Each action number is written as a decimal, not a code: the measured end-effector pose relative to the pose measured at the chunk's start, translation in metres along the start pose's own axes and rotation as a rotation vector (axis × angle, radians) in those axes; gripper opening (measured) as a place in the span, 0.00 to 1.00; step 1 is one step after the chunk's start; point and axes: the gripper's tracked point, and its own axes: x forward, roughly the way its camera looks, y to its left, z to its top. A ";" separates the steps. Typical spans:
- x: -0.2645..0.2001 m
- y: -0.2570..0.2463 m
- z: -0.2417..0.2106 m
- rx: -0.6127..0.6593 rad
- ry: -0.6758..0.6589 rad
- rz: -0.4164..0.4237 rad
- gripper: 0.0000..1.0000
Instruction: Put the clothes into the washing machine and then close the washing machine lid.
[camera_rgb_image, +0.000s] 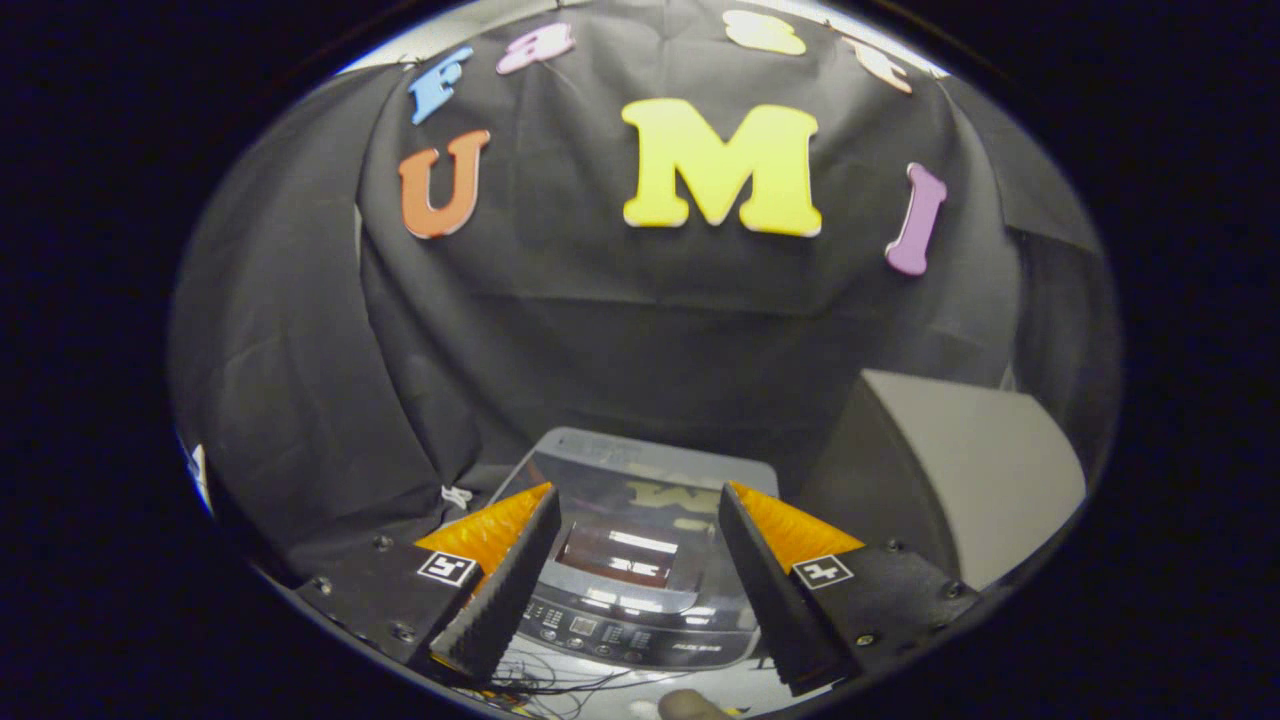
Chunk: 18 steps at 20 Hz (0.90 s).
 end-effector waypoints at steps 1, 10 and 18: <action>-0.017 -0.010 0.014 -0.005 -0.044 0.000 1.00; -0.148 -0.119 0.055 0.108 -0.262 -0.035 1.00; -0.233 -0.252 -0.015 0.129 -0.289 -0.162 1.00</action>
